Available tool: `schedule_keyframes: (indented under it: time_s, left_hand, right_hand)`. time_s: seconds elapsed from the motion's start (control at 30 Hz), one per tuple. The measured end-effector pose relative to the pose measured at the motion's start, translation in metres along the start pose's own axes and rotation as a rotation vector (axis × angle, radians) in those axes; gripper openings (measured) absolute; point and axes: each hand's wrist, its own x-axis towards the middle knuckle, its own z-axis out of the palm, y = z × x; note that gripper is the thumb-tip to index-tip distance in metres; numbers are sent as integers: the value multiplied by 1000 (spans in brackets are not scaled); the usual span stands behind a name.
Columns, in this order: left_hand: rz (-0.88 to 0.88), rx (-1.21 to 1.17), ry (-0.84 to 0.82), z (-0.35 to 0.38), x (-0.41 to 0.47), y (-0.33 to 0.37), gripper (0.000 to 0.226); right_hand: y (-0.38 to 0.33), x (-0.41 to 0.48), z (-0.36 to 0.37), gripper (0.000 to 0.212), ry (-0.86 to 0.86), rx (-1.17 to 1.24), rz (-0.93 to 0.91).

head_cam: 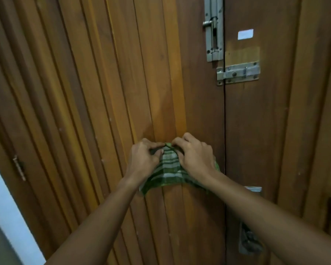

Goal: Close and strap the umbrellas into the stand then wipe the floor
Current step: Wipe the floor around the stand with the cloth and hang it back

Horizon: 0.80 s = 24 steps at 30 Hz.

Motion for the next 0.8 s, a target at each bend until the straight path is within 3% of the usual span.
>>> schedule_keyframes:
  time_s: [0.17, 0.3, 0.4, 0.53, 0.8]
  left_hand:
    - [17, 6, 55, 19, -12, -20, 15]
    - [-35, 113, 135, 39, -43, -23, 24]
    - [-115, -73, 63, 52, -68, -26, 41]
    - [-166, -421, -38, 55, -78, -28, 45]
    - [-263, -591, -170, 41, -100, -37, 46]
  right_hand:
    - [1, -14, 14, 15, 114, -125, -9]
    - [1, -46, 22, 31, 123, -60, 70]
    - [-4, -76, 35, 48, 47, -111, 101]
    - [-16, -96, 49, 57, -54, -85, 185]
    - [-21, -126, 37, 56, -146, 126, 281]
